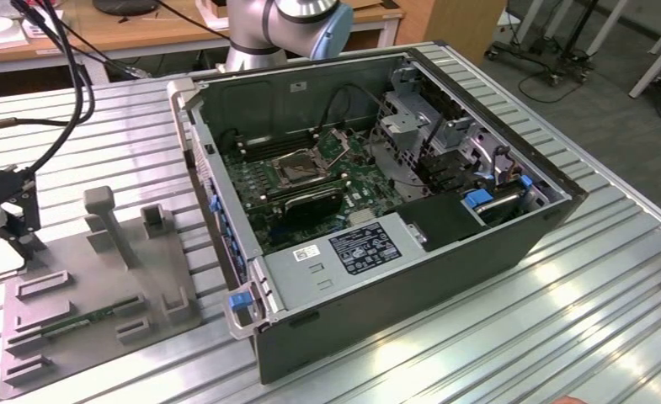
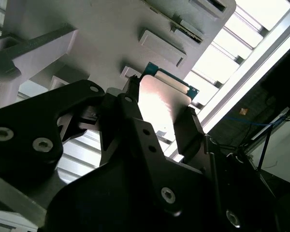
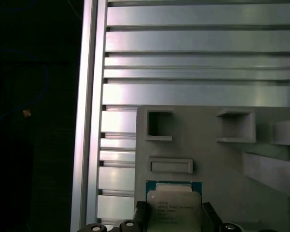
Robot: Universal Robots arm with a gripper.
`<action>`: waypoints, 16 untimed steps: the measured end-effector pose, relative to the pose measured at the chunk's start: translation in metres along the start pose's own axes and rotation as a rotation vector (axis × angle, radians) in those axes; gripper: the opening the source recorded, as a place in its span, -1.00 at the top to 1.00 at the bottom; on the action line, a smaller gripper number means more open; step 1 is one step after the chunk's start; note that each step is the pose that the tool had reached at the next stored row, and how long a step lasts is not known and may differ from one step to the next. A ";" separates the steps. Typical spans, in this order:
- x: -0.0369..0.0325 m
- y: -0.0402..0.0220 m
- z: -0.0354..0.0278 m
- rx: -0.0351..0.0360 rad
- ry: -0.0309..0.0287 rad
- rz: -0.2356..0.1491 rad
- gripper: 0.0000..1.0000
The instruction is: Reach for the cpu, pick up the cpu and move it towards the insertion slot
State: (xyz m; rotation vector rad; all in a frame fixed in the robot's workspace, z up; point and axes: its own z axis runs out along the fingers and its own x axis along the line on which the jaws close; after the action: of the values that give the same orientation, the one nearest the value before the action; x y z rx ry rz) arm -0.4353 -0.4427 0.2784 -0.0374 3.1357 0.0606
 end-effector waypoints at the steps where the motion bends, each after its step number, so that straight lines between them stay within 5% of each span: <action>1: 0.0000 0.0001 -0.0009 -0.0002 -0.0002 0.000 -0.06; 16: -0.0003 0.0014 -0.0344 0.0000 -0.0005 0.000 -0.06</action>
State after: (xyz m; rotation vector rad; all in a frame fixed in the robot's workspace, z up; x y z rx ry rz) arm -0.4352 -0.4426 0.3129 -0.0373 3.1352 0.0606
